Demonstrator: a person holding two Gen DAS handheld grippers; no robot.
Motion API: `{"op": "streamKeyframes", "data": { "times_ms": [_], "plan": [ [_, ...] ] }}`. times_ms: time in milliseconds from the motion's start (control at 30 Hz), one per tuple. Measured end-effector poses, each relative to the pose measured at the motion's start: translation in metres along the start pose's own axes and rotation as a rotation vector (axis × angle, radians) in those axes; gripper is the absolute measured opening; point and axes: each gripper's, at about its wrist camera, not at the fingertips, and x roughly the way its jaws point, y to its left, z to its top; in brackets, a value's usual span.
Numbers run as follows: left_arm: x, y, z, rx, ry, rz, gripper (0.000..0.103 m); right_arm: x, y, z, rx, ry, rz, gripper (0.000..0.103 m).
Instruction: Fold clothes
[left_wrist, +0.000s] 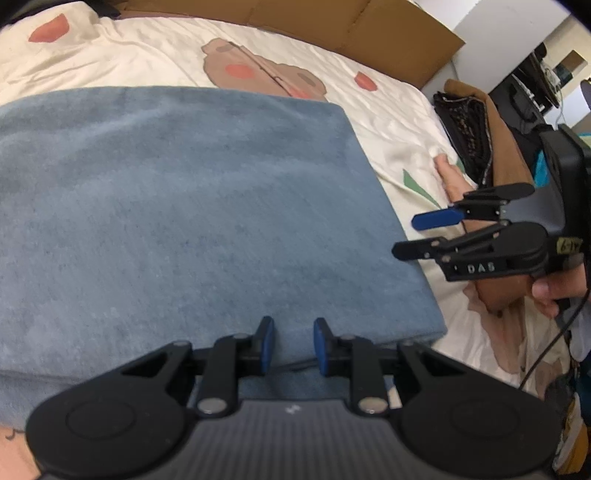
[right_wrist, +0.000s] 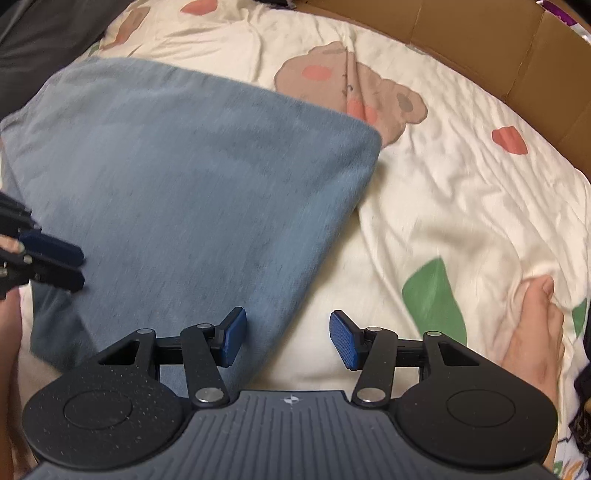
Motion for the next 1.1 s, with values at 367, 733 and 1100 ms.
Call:
{"op": "streamKeyframes", "data": {
  "times_ms": [367,733,1100],
  "plan": [
    [-0.001,-0.006,-0.019,0.019,0.068,-0.107,0.024,-0.022,0.03,-0.023,-0.101,0.018,-0.019,0.055],
    [0.014,-0.002,-0.021,0.043,0.128,-0.118,0.016,-0.02,0.041,-0.028,-0.126,0.028,0.02,0.038],
    [0.008,0.006,-0.031,0.001,0.162,-0.154,0.002,-0.026,0.045,-0.036,-0.118,0.066,0.078,0.038]
  ]
}}
